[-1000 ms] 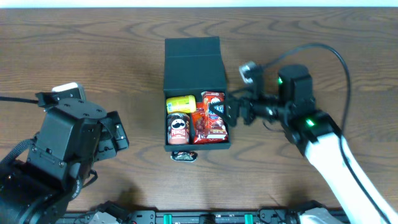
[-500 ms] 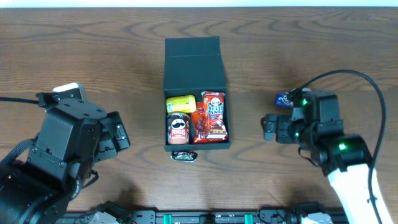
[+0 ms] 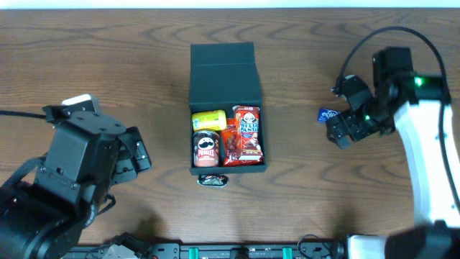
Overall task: Pack container
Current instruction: 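Move the right gripper toward the blue Eclipse mint pack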
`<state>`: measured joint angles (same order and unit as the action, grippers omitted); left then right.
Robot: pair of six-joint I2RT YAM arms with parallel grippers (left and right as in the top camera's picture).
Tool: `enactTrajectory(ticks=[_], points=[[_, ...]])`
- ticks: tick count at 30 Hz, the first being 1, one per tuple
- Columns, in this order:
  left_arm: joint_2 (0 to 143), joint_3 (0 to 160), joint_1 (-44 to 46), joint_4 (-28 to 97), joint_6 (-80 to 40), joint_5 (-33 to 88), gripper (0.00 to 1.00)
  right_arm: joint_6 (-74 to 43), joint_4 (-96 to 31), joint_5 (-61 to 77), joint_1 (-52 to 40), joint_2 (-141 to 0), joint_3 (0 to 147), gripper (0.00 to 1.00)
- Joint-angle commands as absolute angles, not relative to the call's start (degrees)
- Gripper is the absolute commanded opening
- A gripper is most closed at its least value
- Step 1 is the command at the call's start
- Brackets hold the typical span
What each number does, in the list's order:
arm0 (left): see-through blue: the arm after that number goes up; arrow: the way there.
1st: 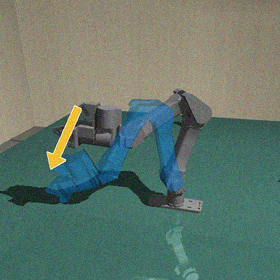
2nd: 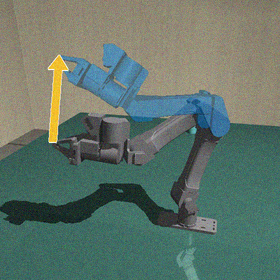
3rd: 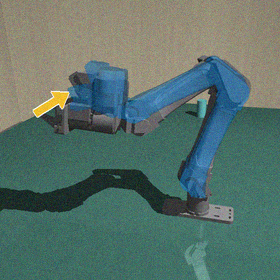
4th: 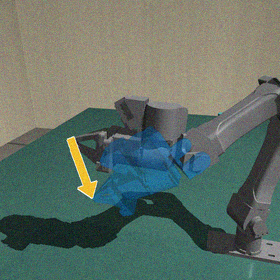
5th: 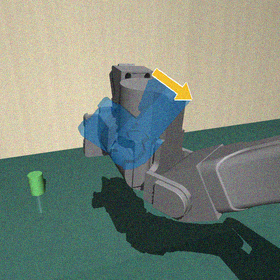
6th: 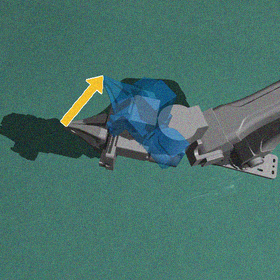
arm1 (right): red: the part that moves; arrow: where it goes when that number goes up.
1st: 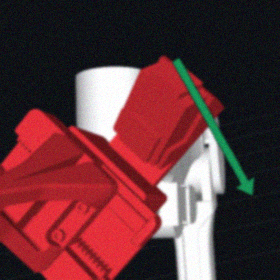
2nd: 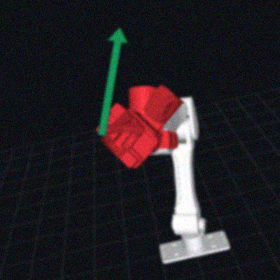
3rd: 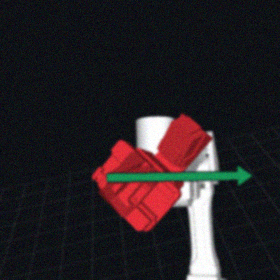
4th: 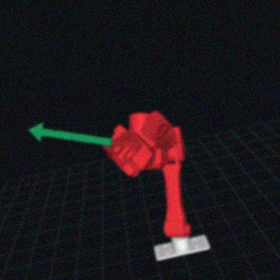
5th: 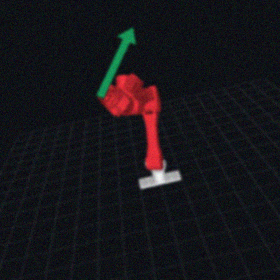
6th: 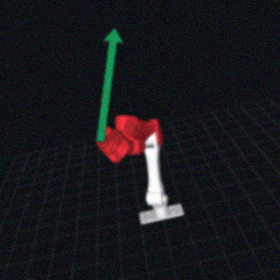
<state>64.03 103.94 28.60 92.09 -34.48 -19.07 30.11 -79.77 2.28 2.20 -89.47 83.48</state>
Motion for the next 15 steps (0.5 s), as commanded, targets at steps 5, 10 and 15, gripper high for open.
enactTrajectory(ticks=[5, 10, 15], points=[[65.95, 103.98, 28.42, 93.8, -31.2, -20.56, 0.95, 41.6, -80.97, -10.59, 2.59, -102.28, 92.77, 0.99], [65.82, 103.98, 28.42, 93.67, -31.2, -21.17, 0.95, 45.17, -79.92, -13.28, 2.52, -109.38, 93.78, 0.99], [65.84, 103.98, 28.42, 93.6, -31.33, -20.93, 0.95, 48.36, -75.31, -12.88, 2.46, -116.01, 93.76, 0.99]])
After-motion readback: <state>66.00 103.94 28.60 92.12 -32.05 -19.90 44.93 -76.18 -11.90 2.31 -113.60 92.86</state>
